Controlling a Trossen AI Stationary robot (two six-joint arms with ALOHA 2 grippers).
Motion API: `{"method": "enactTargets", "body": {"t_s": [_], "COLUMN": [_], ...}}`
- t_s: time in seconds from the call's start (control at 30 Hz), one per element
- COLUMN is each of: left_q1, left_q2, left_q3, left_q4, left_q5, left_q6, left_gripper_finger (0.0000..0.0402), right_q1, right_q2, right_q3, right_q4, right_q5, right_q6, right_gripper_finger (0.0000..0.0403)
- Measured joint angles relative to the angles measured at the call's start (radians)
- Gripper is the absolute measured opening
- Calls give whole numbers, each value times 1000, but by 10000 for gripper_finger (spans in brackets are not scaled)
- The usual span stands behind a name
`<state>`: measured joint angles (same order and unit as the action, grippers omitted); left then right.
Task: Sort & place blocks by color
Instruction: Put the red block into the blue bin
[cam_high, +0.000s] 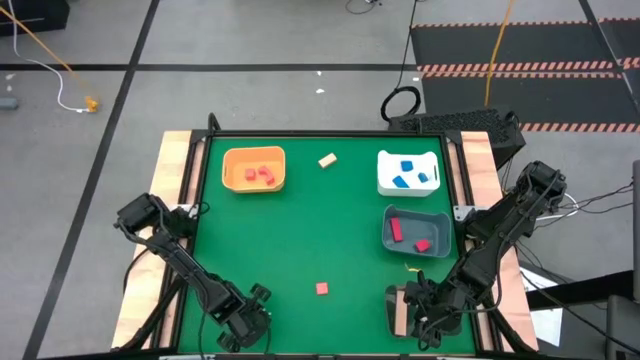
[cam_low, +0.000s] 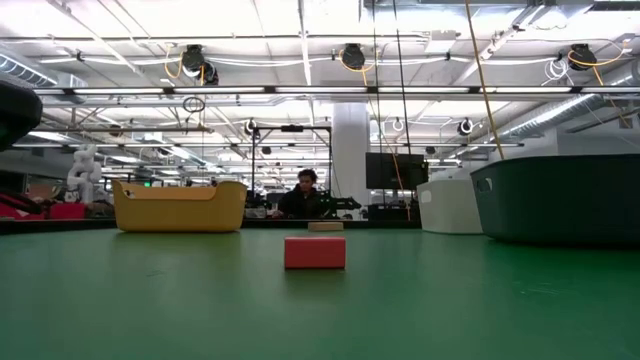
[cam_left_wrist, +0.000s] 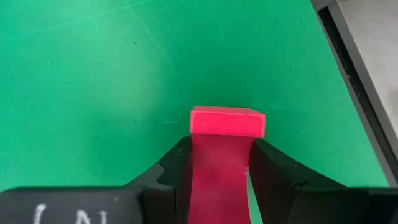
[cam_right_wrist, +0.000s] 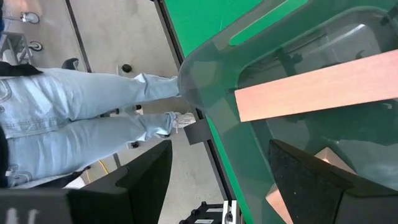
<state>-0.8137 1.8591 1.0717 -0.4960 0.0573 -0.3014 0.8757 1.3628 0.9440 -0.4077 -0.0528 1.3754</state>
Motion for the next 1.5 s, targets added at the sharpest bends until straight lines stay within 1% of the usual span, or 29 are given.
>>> {"method": "enactTargets", "body": {"t_s": [0.13, 0.23, 0.33, 0.47, 0.67, 0.8, 0.9, 1.03, 1.1, 1.17, 1.23, 1.27, 1.4, 1.5], "left_q1": [13, 27, 47, 84, 162, 204, 240, 286, 305, 320, 328, 331, 330, 330], "left_q2": [2, 7, 12, 9, 8, 6, 6, 5, 5, 4, 4, 4, 4, 4], "left_q3": [27, 66, 118, 155, 203, 258, 308, 342, 353, 362, 363, 363, 363, 362], "left_q4": [-14, -42, -60, -81, -85, -78, -72, 9, 64, 118, 158, 168, 187, 203], "left_q5": [12, 9, -62, -143, -252, -325, -393, -457, -466, -471, -482, -496, -562, -565], "left_q6": [-49, -49, -33, 15, 63, 120, 164, 187, 192, 191, 192, 194, 195, 192], "left_gripper_finger": [126, 126, 126, 126, 126, 126, 126, 126, 126, 126, 126, 126, 126, 126], "right_q1": [0, 0, 0, -14, -82, -130, -170, -245, -284, -316, -340, -348, -368, -393], "right_q2": [0, 0, 0, 0, 0, 0, 0, 0, 0, 0, 0, 0, 0, 0], "right_q3": [0, 0, 0, 0, 0, 0, 0, 0, 0, 0, 0, 0, 0, 0], "right_q4": [0, 0, 7, 30, 60, 85, 149, 291, 357, 403, 430, 441, 440, 441], "right_q5": [0, 0, 0, 5, 103, 111, 163, 266, 285, 284, 253, 237, 233, 236], "right_q6": [-3, -4, -4, -8, -26, -79, -99, -103, -89, -85, -86, -86, -79, -60], "right_gripper_finger": [256, 256, 256, 256, 256, 256, 256, 256, 256, 259, 266, 271, 289, 297]}}
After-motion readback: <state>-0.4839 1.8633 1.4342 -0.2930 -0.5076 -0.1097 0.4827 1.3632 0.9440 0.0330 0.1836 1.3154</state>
